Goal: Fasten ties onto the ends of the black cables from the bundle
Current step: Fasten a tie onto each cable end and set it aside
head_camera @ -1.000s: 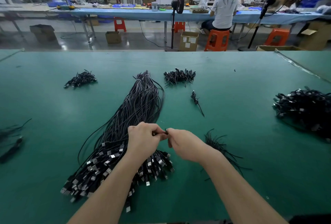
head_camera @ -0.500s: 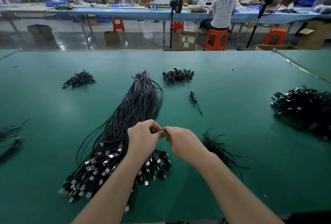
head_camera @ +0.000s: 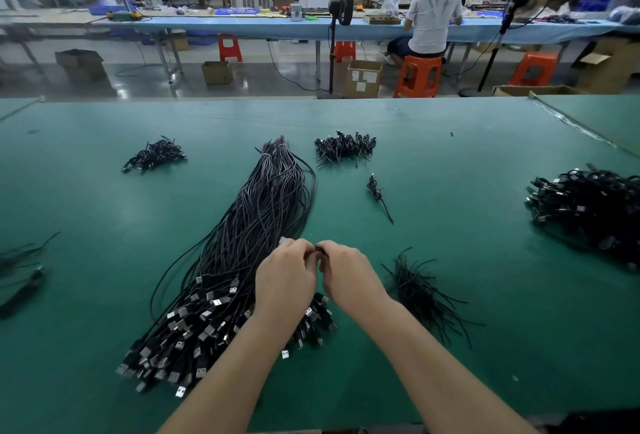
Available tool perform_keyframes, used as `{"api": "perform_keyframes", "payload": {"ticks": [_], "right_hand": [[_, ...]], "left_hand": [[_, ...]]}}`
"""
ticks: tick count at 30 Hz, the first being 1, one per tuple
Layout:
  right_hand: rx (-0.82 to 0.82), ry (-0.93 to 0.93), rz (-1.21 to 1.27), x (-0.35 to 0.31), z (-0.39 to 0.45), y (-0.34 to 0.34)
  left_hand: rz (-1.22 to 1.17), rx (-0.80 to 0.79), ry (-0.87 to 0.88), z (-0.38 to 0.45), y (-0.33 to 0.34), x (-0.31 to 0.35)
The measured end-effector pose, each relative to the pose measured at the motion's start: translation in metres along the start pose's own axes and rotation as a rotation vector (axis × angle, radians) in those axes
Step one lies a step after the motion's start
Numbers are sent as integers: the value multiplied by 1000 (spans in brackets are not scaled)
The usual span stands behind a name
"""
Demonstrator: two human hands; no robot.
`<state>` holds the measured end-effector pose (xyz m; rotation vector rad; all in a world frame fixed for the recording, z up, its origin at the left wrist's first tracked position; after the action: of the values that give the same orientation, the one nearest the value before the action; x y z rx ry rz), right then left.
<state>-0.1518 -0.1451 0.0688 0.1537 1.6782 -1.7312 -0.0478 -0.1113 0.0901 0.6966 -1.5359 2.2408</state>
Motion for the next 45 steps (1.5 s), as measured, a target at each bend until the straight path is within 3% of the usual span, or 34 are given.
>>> {"api": "perform_keyframes", "payload": {"ticks": [3,7,13,20,25,31,39,41,45], "right_hand": [[53,8,-51,-3,0,-2],[91,1,-79,-5,-1,-5],[138,-38,-87,-11,-3,-13],[188,-90,66,-21,-6,-18],[219,-26,233,-15,-5,-20],[118,0,304,-13,-6,-12],[136,234,892,23,-2,-11],[74,280,1033,26,-1,-3],[-61,361,1083,30,-2,7]], "left_hand": [[-181,-65,-119,-2,6,-5],[-765,-172,-448,-14,26,-20],[-1028,-178,-572,-21,35,-20],[-1070,-43,-591,-18,29,-33],[-1000,0,-492,-15,21,-28],[-979,43,-486,-15,15,-33],[-843,19,-374,-10,9,-27],[-801,26,-355,-9,7,-27],[-718,22,-292,-8,2,-24]]}}
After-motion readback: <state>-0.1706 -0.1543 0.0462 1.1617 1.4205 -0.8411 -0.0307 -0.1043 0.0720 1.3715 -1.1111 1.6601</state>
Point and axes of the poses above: each hand's wrist, its own z-axis towards the middle knuckle, its own y-axis out of the palm, x = y × z, the point moved 10 cm from there along z, towards the middle knuckle, and after that the axes turned 2 degrees about -x, right-handed, at the moved point
